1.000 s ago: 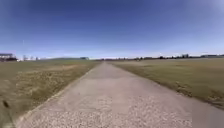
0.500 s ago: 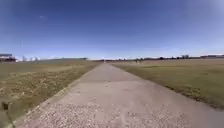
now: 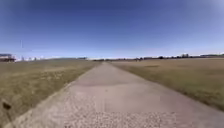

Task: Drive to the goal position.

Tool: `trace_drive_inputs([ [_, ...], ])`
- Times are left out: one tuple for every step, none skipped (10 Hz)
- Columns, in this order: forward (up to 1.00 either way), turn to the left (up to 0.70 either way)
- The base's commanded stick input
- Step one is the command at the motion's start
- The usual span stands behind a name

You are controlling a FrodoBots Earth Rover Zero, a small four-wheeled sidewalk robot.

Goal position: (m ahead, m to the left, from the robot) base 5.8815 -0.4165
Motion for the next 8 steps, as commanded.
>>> trace_drive_inputs([
  [1.00,0.00],
  [1.00,0.00],
  [1.00,0.00],
  [1.00,0.00],
  [1.00,0.00],
  [1.00,0.00],
  [1.00,0.00],
  [1.00,0.00],
])
